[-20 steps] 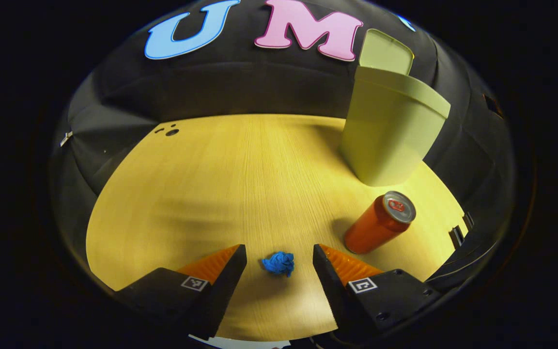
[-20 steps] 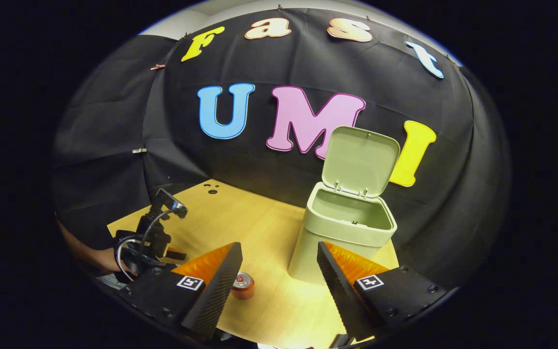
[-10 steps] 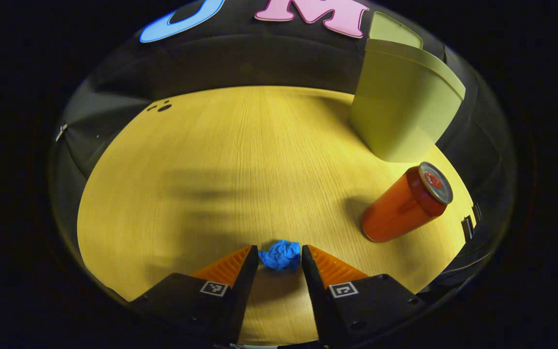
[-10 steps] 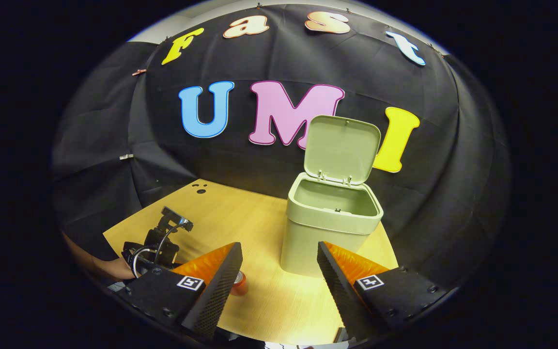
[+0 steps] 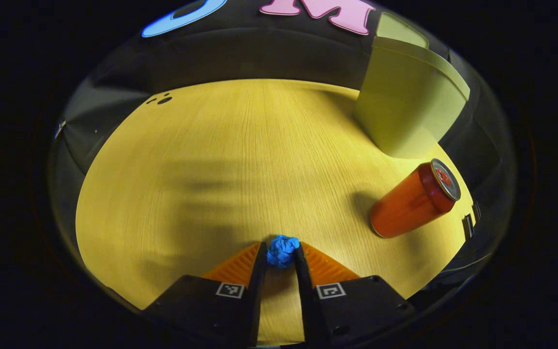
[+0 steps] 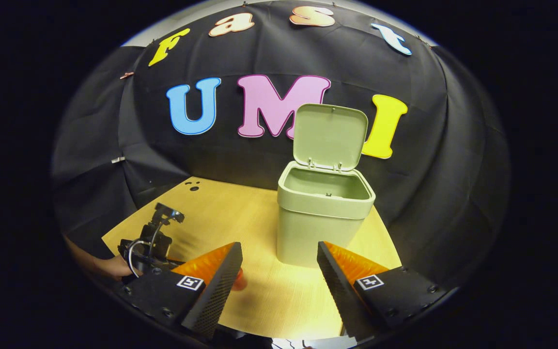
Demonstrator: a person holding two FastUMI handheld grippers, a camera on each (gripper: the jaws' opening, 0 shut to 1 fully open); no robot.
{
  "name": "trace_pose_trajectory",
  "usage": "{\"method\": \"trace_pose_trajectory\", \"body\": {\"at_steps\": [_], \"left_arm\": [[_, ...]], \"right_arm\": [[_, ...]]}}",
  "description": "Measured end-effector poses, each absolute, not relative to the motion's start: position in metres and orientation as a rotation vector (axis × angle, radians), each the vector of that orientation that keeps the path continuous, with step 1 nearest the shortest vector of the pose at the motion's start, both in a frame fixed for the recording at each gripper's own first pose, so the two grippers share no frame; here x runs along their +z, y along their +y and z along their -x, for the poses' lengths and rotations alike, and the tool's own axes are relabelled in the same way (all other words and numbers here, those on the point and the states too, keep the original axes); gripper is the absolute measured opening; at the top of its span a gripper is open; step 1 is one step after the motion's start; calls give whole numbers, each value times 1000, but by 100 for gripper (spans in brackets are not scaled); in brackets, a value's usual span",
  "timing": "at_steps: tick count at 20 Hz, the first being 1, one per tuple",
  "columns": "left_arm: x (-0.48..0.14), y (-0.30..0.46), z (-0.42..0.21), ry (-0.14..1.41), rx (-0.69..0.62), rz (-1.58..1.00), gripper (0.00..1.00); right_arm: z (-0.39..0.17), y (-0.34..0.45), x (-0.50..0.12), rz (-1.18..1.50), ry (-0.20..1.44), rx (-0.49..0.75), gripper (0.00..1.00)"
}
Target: Press the lid of the desktop garbage bin to open it, pick up the crumpled paper on the desktop and throw it into the bin, then pick up the pop can on the desktop and drop it into the bin, and finally close the garbage bin lid.
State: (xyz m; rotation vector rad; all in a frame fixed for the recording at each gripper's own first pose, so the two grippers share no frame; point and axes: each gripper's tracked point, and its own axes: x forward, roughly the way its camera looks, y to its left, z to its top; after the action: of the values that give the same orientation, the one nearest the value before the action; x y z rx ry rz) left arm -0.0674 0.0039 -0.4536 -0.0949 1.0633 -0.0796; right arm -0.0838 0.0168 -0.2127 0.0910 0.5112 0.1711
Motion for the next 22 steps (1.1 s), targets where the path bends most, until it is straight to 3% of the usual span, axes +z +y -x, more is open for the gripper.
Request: {"method": "trace_pose_trajectory", "body": {"at_steps": [10,22], "left_arm": [[-322,-8,-2,770,-145,53,35],[-141,-158,-105,415,-508,48,36]], "right_arm": [[86,19,-225,-80,531,170,98],[103,5,-241,-98,564,141,98]]}}
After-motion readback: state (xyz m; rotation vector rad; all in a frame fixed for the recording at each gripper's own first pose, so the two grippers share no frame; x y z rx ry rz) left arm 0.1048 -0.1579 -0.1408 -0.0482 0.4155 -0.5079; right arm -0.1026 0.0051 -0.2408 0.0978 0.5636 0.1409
